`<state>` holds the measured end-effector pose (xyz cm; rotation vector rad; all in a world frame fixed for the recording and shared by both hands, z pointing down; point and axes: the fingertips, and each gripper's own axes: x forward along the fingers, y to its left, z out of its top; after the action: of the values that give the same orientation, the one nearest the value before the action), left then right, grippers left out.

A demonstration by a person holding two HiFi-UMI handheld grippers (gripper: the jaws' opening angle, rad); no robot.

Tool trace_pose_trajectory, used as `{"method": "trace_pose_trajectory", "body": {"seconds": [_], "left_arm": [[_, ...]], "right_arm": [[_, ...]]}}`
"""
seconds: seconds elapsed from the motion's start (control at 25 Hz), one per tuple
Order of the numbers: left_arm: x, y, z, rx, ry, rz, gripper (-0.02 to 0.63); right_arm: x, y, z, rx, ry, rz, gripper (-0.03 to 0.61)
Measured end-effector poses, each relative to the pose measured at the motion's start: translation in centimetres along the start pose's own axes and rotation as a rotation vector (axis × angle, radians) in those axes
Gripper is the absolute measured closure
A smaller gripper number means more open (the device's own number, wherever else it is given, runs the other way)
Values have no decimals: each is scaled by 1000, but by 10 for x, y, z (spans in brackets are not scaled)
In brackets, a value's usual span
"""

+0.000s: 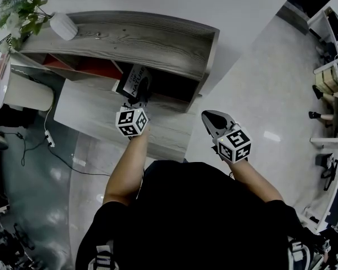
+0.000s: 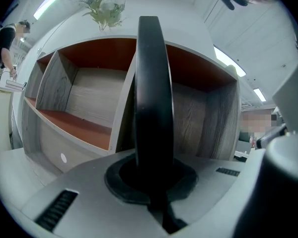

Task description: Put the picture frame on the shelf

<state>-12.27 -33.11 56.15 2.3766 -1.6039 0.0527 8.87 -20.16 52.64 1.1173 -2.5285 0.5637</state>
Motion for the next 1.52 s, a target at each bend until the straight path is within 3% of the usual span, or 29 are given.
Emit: {"method": "trace_pose_trajectory", "body": {"seconds": [1.52], "left_arm": [[47, 5, 7, 15, -43, 49, 586]], "right_arm": [[13, -10, -12, 20, 33, -3, 563]]}}
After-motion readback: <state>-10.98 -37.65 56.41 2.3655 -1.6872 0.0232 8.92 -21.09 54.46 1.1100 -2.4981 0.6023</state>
